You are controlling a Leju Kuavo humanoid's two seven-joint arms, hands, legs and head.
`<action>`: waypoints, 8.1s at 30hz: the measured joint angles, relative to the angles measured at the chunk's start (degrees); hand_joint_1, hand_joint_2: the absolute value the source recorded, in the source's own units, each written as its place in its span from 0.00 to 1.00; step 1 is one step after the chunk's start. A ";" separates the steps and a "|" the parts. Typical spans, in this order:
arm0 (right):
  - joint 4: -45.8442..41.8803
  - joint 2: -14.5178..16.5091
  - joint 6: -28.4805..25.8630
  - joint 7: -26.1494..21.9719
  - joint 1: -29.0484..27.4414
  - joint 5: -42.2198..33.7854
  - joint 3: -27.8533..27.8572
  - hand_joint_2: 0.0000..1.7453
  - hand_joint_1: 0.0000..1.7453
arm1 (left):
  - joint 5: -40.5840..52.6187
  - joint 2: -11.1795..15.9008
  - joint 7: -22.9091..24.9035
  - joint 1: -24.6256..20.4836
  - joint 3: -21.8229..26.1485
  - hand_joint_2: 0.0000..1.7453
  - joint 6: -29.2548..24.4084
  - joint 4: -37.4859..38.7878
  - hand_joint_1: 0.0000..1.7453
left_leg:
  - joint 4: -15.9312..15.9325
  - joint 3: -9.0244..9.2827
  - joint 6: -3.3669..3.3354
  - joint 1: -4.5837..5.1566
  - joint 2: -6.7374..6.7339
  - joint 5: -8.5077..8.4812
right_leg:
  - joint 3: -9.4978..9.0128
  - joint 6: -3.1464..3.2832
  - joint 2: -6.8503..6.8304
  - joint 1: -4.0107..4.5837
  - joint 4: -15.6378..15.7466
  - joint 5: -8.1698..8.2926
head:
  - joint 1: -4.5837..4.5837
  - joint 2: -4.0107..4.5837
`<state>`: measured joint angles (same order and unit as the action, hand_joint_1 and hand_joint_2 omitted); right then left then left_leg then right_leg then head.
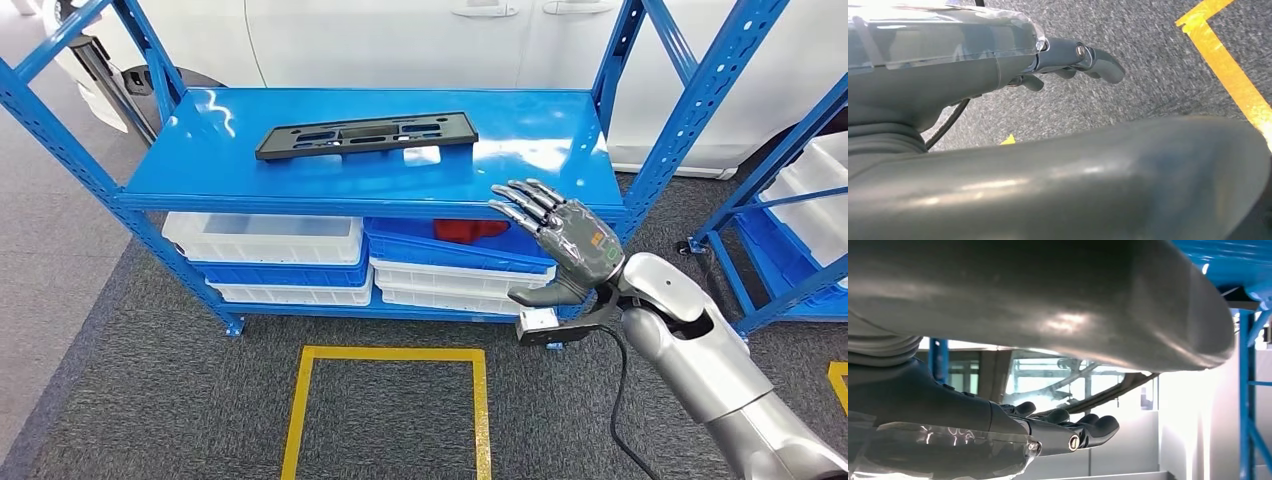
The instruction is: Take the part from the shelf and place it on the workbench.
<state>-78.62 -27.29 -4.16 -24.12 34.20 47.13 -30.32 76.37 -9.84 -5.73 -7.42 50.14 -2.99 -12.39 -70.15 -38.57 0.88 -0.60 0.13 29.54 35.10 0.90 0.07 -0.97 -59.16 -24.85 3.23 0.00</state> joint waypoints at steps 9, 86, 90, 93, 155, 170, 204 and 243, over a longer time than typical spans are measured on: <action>3.98 2.32 0.97 0.79 7.75 -1.73 -5.53 0.00 0.00 | -0.23 0.03 -0.46 -0.39 0.12 0.00 0.33 0.00 0.00 | 13.11 6.36 -2.63 0.09 0.15 -3.73 | 2.08 -2.31 -0.11 0.14 -4.00 -1.89 | 0.00 -0.01; 14.91 22.09 -13.06 17.68 -4.17 17.59 -15.23 1.00 0.00 | -0.22 -0.75 -3.03 -0.57 -0.66 0.00 0.01 0.46 0.00 | 7.35 5.03 -0.39 0.72 0.12 0.77 | 0.04 0.62 0.20 0.57 1.96 1.12 | 0.02 0.00; 19.08 25.11 -12.92 20.85 -1.36 21.82 -14.90 1.00 0.00 | -0.04 -0.79 -2.95 -0.57 -0.88 0.00 0.32 0.46 0.00 | -3.49 -1.63 0.49 0.06 0.11 3.46 | -0.28 0.88 0.26 0.60 1.89 0.73 | 0.02 0.00; 24.09 27.37 -12.60 22.99 2.49 24.67 -13.97 1.00 0.00 | 0.29 -0.79 -2.74 -0.74 -1.43 0.00 0.62 0.46 0.00 | 5.99 1.84 0.46 -0.20 0.07 -2.90 | -0.70 0.50 0.41 0.61 1.66 0.32 | 0.02 -0.01; 61.78 30.81 -0.18 26.81 24.98 31.56 -6.34 1.00 1.00 | -0.72 -1.21 -2.31 -2.96 -3.93 0.00 0.49 0.47 0.00 | 4.97 1.95 0.64 -0.24 0.15 -2.33 | -0.63 0.44 0.03 0.38 1.63 0.65 | 0.02 0.00; 44.98 32.02 7.93 -5.19 19.61 -10.02 5.01 1.00 1.00 | -2.45 -0.75 -3.71 -2.49 -3.91 0.00 0.23 0.48 0.00 | 12.87 5.56 -2.02 -0.16 0.43 -4.66 | 6.03 -2.11 0.22 0.30 -9.07 -1.34 | 0.02 0.00; -0.34 29.58 9.83 -13.53 -23.64 -37.08 -9.22 1.00 0.98 | -5.23 0.01 -4.20 -0.41 -3.26 0.00 -2.30 0.48 0.00 | 12.25 5.44 -1.04 0.03 0.79 -3.73 | -0.38 -1.05 0.11 0.57 0.32 -0.83 | 0.00 0.00; -8.17 26.13 8.65 -13.95 -32.21 -31.19 -12.61 1.00 0.90 | -6.36 -0.37 -6.57 -1.51 -2.05 1.00 -2.87 0.47 0.00 | -1.89 0.53 1.11 -0.18 0.04 4.54 | -1.94 0.96 -0.03 0.51 1.44 -1.18 | -0.04 0.00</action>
<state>-86.79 -1.16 4.49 -38.07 1.99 15.94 -42.93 70.02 -10.21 -12.29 -8.93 48.09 -5.86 -11.92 -72.03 -38.05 1.99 -0.78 0.17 34.08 33.16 1.86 0.04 -0.46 -57.72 -26.03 3.19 0.00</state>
